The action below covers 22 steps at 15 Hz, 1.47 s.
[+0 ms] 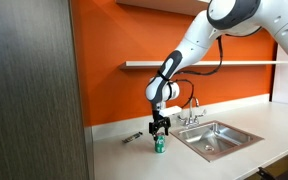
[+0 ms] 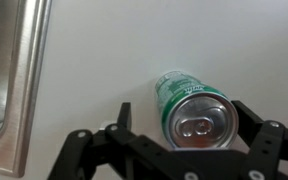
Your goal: Place the soda can inside the sink
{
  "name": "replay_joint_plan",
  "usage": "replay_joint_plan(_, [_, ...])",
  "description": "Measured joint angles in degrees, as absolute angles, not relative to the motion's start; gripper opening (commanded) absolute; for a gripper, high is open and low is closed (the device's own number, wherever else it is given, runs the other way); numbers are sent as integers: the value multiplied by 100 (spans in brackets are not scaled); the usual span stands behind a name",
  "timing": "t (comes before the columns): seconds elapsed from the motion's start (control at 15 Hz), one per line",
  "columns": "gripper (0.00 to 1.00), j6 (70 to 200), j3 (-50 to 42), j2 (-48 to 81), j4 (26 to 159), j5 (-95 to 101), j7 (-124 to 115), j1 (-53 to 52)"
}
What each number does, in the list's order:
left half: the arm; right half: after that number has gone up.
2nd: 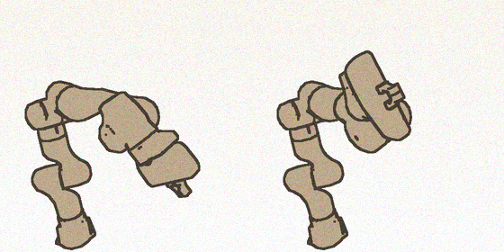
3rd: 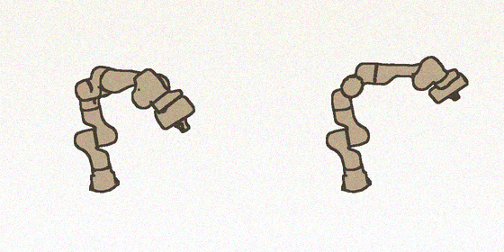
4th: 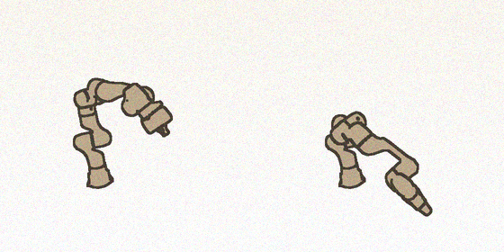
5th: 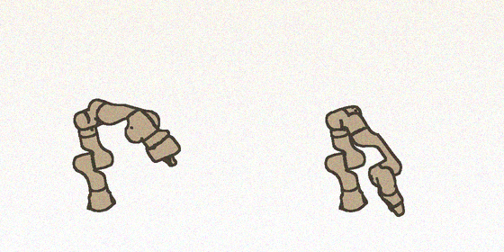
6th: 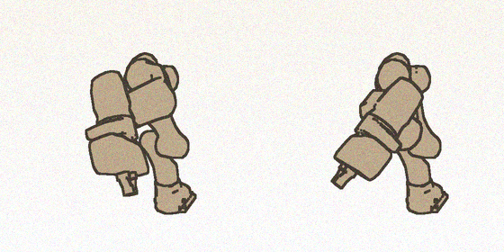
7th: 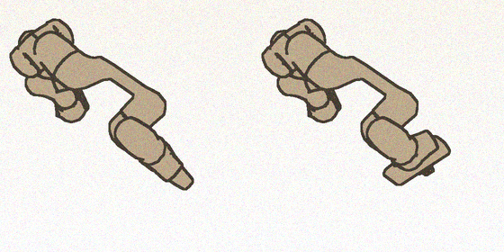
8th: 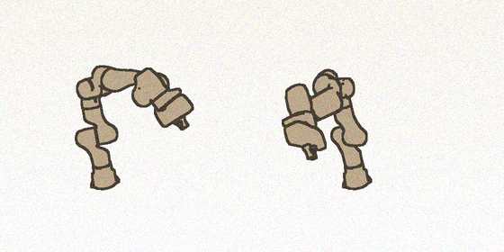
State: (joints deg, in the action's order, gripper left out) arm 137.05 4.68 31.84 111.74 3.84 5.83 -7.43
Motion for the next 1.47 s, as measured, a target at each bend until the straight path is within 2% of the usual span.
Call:
replay_joint_plan(0.07, [75, 13705, 471, 3193, 11164, 384, 585, -744])
replay_joint_plan(0.13, [74, 13705, 476, 3200, 11154, 384, 586, -745])
replay_joint_plan(0.33, [49, 13704, 485, 3227, 11124, 384, 589, -747])
replay_joint_plan(0.47, [38, 13702, 485, 3250, 11101, 385, 589, -752])
replay_joint_plan(1.47, [38, 13687, 483, 3144, 11028, 385, 589, -755])
